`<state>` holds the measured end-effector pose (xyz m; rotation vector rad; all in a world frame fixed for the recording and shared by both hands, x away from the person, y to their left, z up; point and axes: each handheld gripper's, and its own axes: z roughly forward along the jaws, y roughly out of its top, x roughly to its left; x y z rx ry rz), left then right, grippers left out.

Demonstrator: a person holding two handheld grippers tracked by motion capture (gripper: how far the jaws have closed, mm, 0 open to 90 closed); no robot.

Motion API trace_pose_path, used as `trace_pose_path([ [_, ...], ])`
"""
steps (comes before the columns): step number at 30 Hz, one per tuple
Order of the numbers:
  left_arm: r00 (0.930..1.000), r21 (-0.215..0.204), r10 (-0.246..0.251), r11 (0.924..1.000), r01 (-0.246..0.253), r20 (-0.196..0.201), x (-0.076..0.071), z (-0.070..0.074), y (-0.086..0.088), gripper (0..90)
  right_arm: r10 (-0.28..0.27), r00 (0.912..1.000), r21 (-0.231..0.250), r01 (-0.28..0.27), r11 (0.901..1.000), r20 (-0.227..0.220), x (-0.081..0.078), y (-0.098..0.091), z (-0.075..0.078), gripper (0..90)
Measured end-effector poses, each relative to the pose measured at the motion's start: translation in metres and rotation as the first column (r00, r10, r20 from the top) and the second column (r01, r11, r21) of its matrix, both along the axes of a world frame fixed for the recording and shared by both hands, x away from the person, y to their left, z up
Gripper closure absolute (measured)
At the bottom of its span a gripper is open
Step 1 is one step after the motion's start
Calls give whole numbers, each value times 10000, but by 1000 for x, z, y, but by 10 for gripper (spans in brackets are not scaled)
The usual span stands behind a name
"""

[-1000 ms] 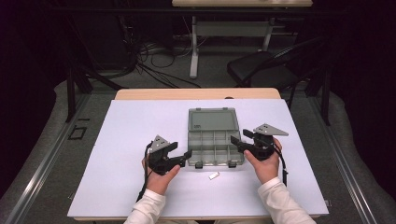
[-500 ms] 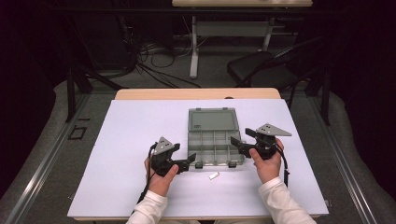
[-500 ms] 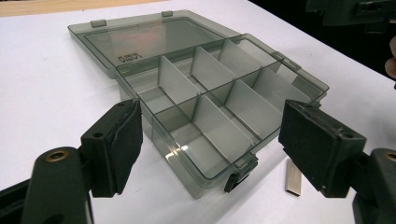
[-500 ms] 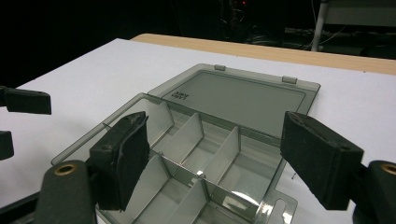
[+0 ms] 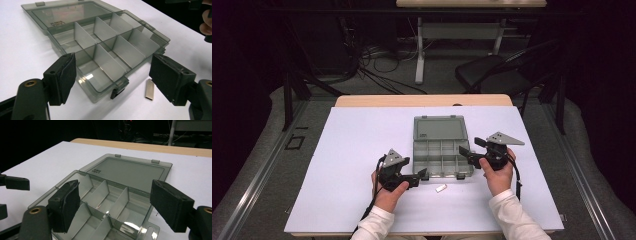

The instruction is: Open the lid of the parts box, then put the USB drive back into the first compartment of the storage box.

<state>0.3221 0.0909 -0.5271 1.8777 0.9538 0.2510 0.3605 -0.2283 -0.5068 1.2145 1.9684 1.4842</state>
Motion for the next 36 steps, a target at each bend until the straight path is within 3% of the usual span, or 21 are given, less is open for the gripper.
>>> trace_pose_path([
  [3, 10000, 280, -56, 9996, 58, -54, -2, -2, -6, 216, 20, 10000, 34, -20, 10000, 5, 0, 0, 0, 235],
  [9, 9993, 351, -184, 9992, 195, -320, -4, -5, -13, 213, 22, 10000, 43, -22, 10000, 9, -1, 0, 1, 235],
  [20, 9990, 924, -433, 9948, 439, -80, -12, -5, -30, 209, -28, 10000, 19, 28, 10000, -50, 1, -1, 1, 237],
  [29, 9990, 1187, -433, 9920, 436, -55, -23, -13, -43, 337, 3, 10000, -26, -4, 10000, -89, 0, 0, 1, 236],
  [35, 9960, 1107, -894, 9899, 883, 51, -25, -14, -50, 421, 41, 10000, -33, -41, 10000, -48, -1, 1, 1, 237],
  [36, 9949, 1271, -1010, 9869, 997, 35, -25, -14, -52, 422, 37, 10000, -13, -37, 10000, -58, -2, 1, 1, 236],
])
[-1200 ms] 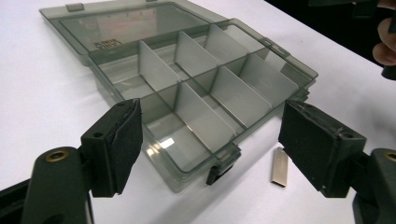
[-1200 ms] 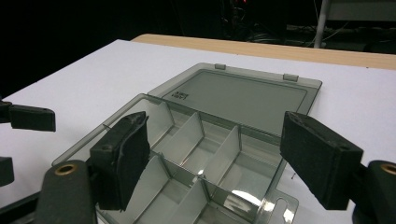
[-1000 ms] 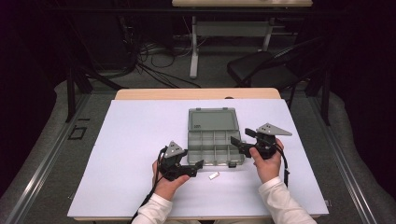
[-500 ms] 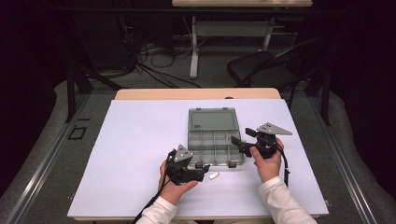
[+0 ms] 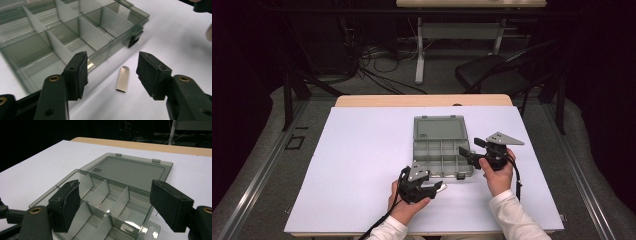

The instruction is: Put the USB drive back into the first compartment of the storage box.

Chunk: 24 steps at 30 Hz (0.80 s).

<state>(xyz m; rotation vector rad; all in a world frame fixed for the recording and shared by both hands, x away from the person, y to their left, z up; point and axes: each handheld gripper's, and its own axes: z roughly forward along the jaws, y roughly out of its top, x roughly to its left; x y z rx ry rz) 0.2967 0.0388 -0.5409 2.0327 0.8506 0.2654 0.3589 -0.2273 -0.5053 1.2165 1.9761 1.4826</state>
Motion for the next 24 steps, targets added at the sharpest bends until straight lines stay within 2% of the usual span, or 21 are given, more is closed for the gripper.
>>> trace_pose_path([
  [7, 9994, 285, -351, 9990, 351, -11, 0, -6, -10, 450, 41, 10000, 24, -41, 10000, -10, 0, 0, 0, 237],
  [10, 9981, 276, -603, 9978, 606, -112, 1, -8, -13, 509, 76, 10000, -55, -76, 10000, -54, 0, 0, 0, 237],
  [17, 9984, 719, -554, 9958, 559, -86, 3, -16, -16, 592, 34, 10000, -48, -34, 10000, -72, 0, 0, -1, 237],
  [21, 9977, 847, -642, 9942, 657, -199, 2, -19, -17, 642, 41, 10000, -9, -41, 10000, -74, 1, -1, -1, 237],
  [24, 9978, 970, -655, 9931, 662, -112, 2, -20, -18, 663, 35, 9999, -29, -35, 10000, -103, 1, 0, -1, 237],
])
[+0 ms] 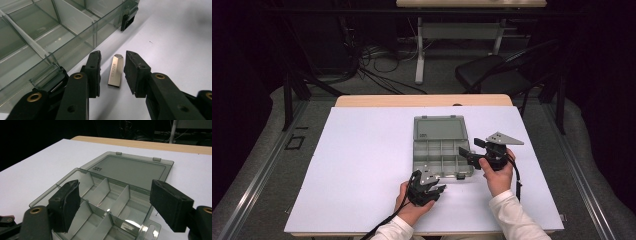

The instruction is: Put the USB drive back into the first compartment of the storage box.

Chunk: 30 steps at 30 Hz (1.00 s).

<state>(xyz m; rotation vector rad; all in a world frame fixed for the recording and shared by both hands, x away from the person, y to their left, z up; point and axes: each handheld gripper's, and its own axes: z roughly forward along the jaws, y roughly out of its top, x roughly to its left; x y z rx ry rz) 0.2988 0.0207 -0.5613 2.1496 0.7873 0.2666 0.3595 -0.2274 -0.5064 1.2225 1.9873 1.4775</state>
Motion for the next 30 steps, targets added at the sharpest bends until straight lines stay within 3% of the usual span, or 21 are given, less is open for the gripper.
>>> trace_pose_path([
  [5, 9999, 35, -92, 10000, 92, -110, 0, -1, -1, 686, 23, 10000, 2, -23, 10000, -24, 0, 0, 0, 237],
  [30, 9981, 634, -580, 9964, 564, 228, 0, -4, -9, 776, 41, 9999, 69, -40, 10000, -111, 1, -1, -2, 237],
])
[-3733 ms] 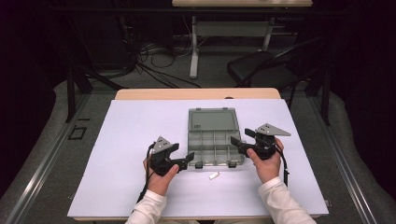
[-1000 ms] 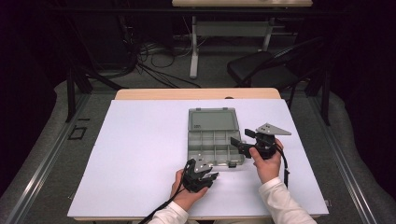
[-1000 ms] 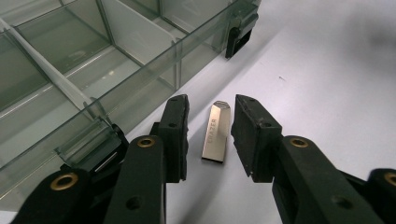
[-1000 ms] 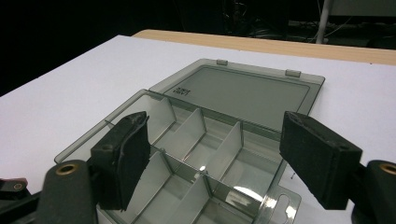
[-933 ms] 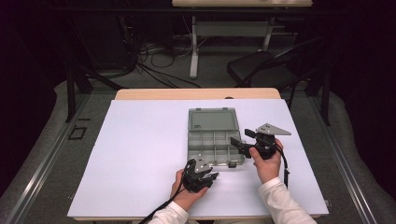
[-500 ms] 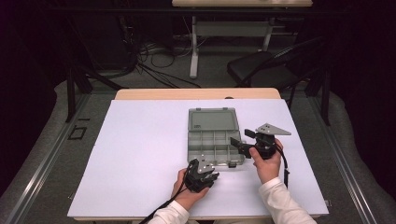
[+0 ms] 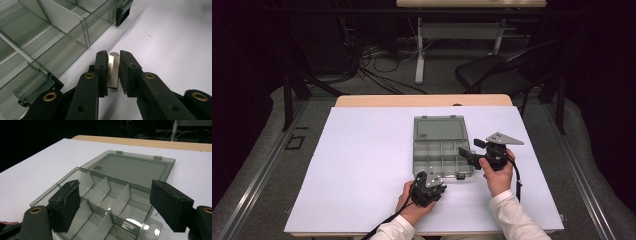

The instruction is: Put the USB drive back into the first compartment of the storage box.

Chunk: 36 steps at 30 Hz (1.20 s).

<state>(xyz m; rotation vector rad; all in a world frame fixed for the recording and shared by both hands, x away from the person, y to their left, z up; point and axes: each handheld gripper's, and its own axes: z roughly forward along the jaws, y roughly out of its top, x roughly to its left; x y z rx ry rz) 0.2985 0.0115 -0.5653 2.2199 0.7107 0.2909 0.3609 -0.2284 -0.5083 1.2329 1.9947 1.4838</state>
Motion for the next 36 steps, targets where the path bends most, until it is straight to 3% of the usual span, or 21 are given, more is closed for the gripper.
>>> trace_pose_path([
  [15, 10000, -57, -74, 10000, 74, -43, 1, 0, 1, 790, 10, 10000, 75, -10, 10000, -64, 1, 0, -1, 237],
  [17, 9999, 15, -36, 10000, 35, 105, 1, 1, 1, 791, -13, 10000, 65, 13, 10000, -39, 1, 0, -1, 239],
  [27, 9997, -733, 232, 9971, -223, 110, 0, 14, 11, 791, -38, 10000, 93, 38, 9999, -24, 0, -1, -1, 240],
  [36, 9981, -1430, 614, 9880, -592, 107, 2, 29, 25, 791, -7, 10000, 137, 7, 9999, 14, 0, 0, 0, 239],
])
